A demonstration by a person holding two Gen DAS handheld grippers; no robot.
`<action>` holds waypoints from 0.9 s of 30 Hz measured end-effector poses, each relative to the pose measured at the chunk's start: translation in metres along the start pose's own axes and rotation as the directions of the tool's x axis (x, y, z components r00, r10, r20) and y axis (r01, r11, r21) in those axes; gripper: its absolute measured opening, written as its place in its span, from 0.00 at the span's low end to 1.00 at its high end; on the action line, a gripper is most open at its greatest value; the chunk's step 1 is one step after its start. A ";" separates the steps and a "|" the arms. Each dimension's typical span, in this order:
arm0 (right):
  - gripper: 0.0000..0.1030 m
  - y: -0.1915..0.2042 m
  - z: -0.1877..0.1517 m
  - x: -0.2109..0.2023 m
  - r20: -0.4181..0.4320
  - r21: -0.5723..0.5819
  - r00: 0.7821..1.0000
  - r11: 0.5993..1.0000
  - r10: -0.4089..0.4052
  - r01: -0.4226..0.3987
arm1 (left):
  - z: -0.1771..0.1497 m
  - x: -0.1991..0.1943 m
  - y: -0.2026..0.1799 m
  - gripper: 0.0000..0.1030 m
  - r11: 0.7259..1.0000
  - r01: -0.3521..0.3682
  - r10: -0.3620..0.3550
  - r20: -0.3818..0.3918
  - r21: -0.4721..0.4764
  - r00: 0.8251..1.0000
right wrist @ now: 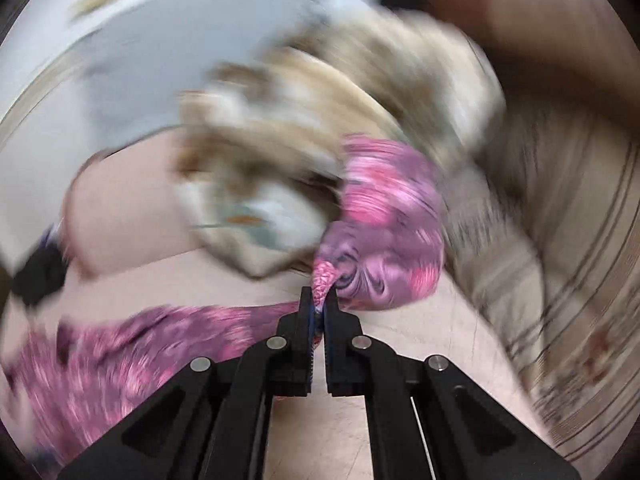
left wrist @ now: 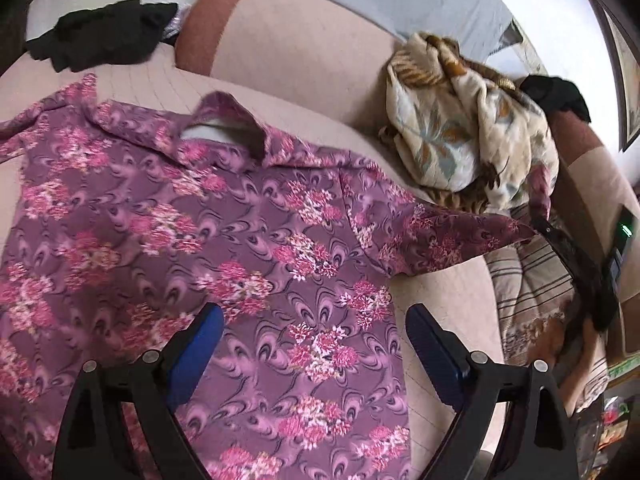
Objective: Fold small clothes
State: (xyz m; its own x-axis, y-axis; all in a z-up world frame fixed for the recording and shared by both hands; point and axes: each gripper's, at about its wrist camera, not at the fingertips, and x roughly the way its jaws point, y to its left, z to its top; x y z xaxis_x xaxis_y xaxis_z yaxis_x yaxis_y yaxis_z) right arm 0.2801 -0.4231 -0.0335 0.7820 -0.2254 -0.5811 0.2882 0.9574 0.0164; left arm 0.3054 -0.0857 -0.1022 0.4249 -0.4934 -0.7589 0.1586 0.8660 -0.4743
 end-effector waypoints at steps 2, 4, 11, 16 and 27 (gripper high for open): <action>0.04 0.060 -0.021 -0.034 0.054 -0.144 0.996 0.988 0.069 -0.061 | -0.003 -0.016 0.010 0.92 1.000 -0.006 0.006 0.019 -0.014 1.000; 0.04 0.102 -0.043 -0.047 0.030 -0.208 0.990 0.969 0.140 -0.131 | -0.009 -0.026 0.027 0.92 0.999 -0.031 0.032 0.035 -0.035 0.999; 0.04 0.199 -0.146 -0.029 -0.293 -0.304 0.890 0.848 0.350 -0.434 | -0.014 -0.007 0.105 0.92 0.980 -0.033 0.032 -0.010 -0.198 0.999; 0.29 0.200 -0.163 -0.032 -0.415 -0.260 0.815 0.805 0.405 -0.533 | -0.014 0.008 0.125 0.92 0.962 0.051 -0.063 -0.036 -0.268 0.997; 0.66 0.042 -0.112 -0.004 -0.243 0.343 0.766 0.791 0.595 -0.506 | -0.015 0.035 0.035 0.92 1.000 0.008 -0.009 -0.093 -0.009 0.996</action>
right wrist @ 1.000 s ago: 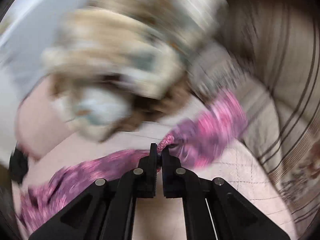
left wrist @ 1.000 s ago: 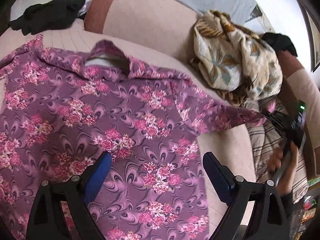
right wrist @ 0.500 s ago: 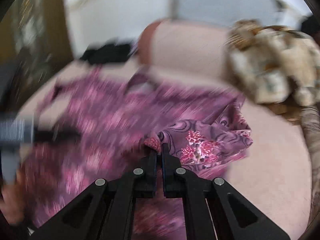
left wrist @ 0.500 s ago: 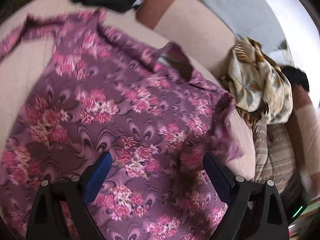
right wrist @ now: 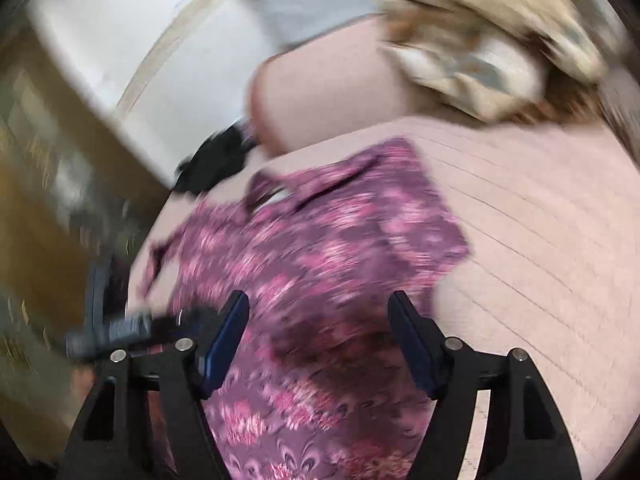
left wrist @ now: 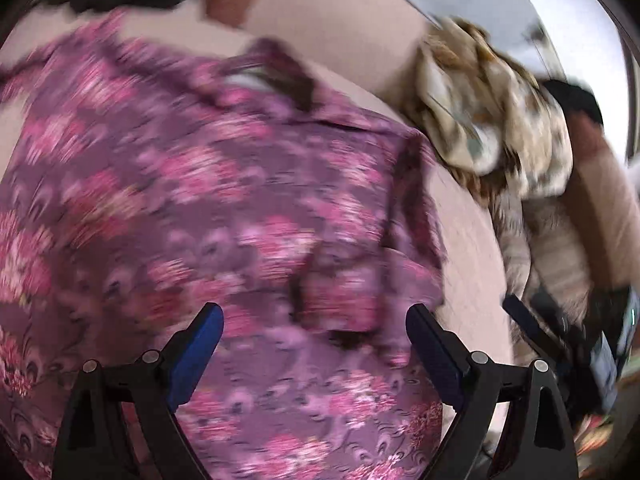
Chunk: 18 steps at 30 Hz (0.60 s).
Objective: Fold small clothes
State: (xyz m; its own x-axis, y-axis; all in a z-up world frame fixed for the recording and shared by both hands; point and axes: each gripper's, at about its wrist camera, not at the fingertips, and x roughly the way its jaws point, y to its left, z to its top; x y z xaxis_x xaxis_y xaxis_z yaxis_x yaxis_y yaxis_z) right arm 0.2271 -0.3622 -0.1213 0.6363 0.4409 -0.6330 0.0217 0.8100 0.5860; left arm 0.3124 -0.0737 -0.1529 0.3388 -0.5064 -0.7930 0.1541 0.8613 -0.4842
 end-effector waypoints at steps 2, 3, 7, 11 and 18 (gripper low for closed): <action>0.62 -0.028 0.006 0.001 -0.002 0.111 0.999 0.993 -0.037 0.037 | 0.001 0.007 -0.034 0.93 0.996 -0.022 0.021 0.018 0.083 1.000; 0.61 -0.034 0.006 -0.001 -0.003 0.132 0.999 0.990 -0.051 0.051 | 0.003 0.014 -0.050 0.93 0.992 -0.039 0.037 0.021 0.116 0.999; 0.61 -0.063 0.011 0.010 -0.046 0.266 0.999 0.964 0.013 -0.001 | 0.008 0.072 -0.079 0.72 0.947 -0.205 0.220 -0.035 0.246 0.975; 0.51 -0.065 0.006 0.031 -0.118 0.263 0.993 0.964 0.004 0.028 | -0.002 0.064 -0.056 0.19 0.963 -0.209 0.217 -0.034 0.172 0.975; 0.49 -0.039 0.005 0.041 -0.137 0.181 0.990 0.983 0.024 0.001 | -0.049 -0.046 -0.005 0.05 0.987 -0.157 0.152 0.120 0.035 0.981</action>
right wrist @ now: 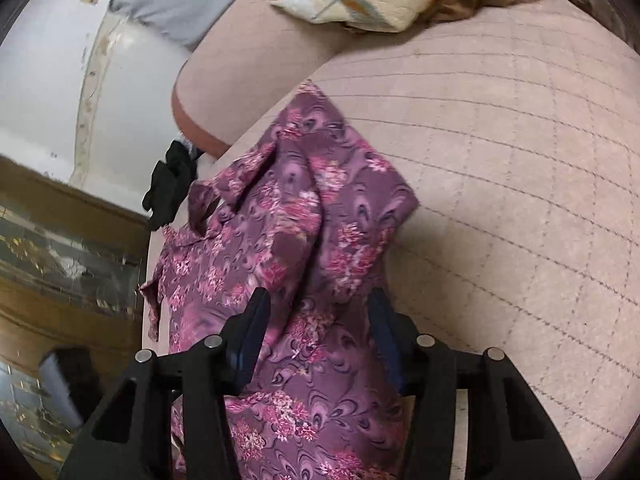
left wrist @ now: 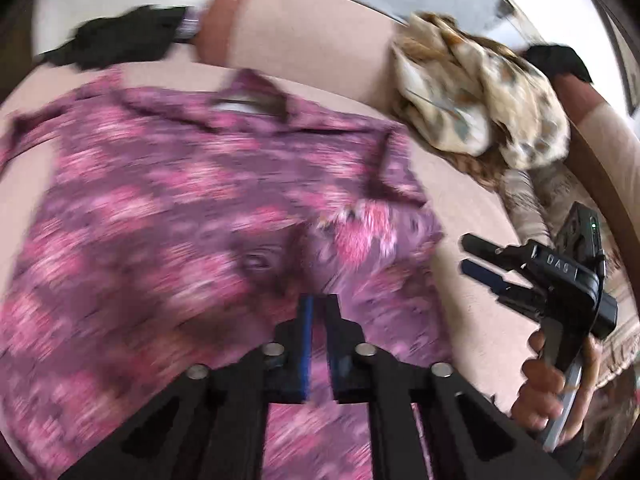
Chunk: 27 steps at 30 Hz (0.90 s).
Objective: Fold small clothes
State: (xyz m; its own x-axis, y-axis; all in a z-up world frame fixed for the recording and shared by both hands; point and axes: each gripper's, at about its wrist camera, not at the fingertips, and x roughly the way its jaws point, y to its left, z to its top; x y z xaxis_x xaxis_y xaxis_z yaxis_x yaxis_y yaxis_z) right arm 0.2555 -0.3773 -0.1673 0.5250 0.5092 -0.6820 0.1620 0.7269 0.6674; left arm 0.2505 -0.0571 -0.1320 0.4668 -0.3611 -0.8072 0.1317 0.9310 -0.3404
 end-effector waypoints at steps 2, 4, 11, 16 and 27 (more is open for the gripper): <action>0.49 0.007 -0.003 0.006 -0.015 -0.028 1.000 1.000 0.006 -0.006 | -0.012 -0.013 0.026 0.05 0.996 -0.030 0.031 0.010 -0.082 0.999; 0.49 0.018 -0.010 0.019 -0.041 -0.079 0.999 0.997 -0.013 0.010 | -0.023 -0.010 0.049 0.06 0.989 -0.073 0.069 -0.035 -0.129 0.997; 0.49 0.040 -0.028 0.050 -0.075 -0.181 0.994 0.981 -0.078 0.064 | 0.005 -0.001 0.044 0.76 0.999 0.008 -0.010 -0.036 -0.039 0.999; 0.49 0.022 -0.026 0.055 -0.075 -0.126 0.986 0.982 -0.151 0.141 | 0.054 0.037 -0.020 0.76 0.983 0.037 -0.027 -0.059 0.181 0.998; 0.49 0.008 -0.018 0.055 -0.102 -0.060 0.989 0.993 -0.105 0.100 | 0.055 0.065 -0.014 0.07 0.994 0.071 -0.053 -0.198 0.086 0.979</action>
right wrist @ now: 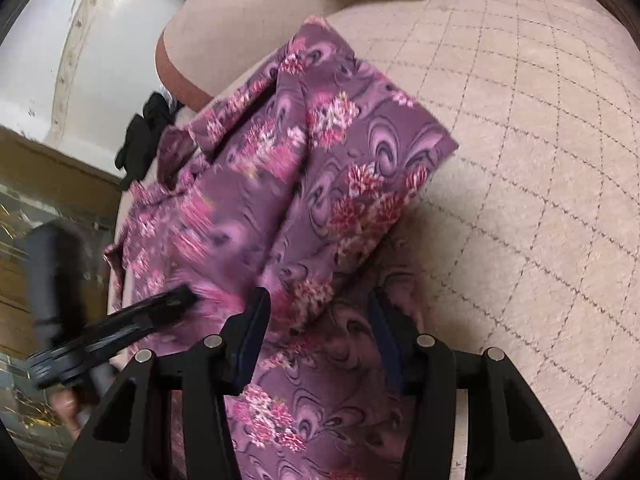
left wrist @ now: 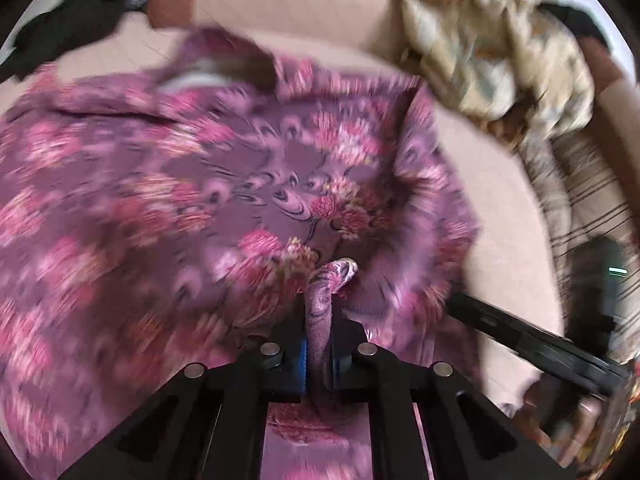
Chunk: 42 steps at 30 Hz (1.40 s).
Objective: Fold small clothes
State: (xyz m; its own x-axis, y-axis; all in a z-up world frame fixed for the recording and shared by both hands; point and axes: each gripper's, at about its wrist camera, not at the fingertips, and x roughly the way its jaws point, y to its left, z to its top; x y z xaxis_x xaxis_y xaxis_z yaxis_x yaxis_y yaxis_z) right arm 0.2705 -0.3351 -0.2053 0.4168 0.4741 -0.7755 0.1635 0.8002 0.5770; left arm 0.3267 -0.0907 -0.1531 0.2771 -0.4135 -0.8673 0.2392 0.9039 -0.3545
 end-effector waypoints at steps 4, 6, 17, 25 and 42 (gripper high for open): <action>0.49 0.007 0.000 -0.002 0.014 -0.025 1.000 1.000 0.009 -0.008 | -0.036 -0.047 0.025 0.07 0.995 -0.015 0.019 0.044 -0.094 0.999; 0.49 0.007 -0.002 0.002 0.005 -0.025 1.000 1.000 0.007 -0.007 | -0.050 -0.044 0.040 0.07 0.992 -0.051 0.053 0.018 -0.119 0.998; 0.49 0.005 -0.001 -0.004 0.055 -0.035 0.999 0.999 -0.003 0.005 | -0.076 -0.049 0.073 0.47 0.988 -0.066 0.079 0.089 -0.142 0.993; 0.49 -0.012 0.049 -0.014 0.009 0.178 0.998 0.982 0.067 -0.068 | -0.016 -0.130 0.050 0.83 0.996 -0.030 0.047 0.224 -0.081 0.973; 0.22 -0.067 0.072 0.021 0.032 0.401 0.977 0.893 0.211 -0.206 | 0.221 0.109 -0.062 0.68 0.998 -0.049 0.041 -0.154 -0.045 0.987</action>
State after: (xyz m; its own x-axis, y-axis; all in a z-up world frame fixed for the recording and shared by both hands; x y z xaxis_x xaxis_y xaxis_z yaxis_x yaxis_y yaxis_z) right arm 0.3322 -0.4053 -0.2419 0.4705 0.6199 -0.6279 0.4183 0.4698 0.7773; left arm 0.5475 -0.2157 -0.1489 0.1400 -0.3542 -0.9246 0.1834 0.9270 -0.3273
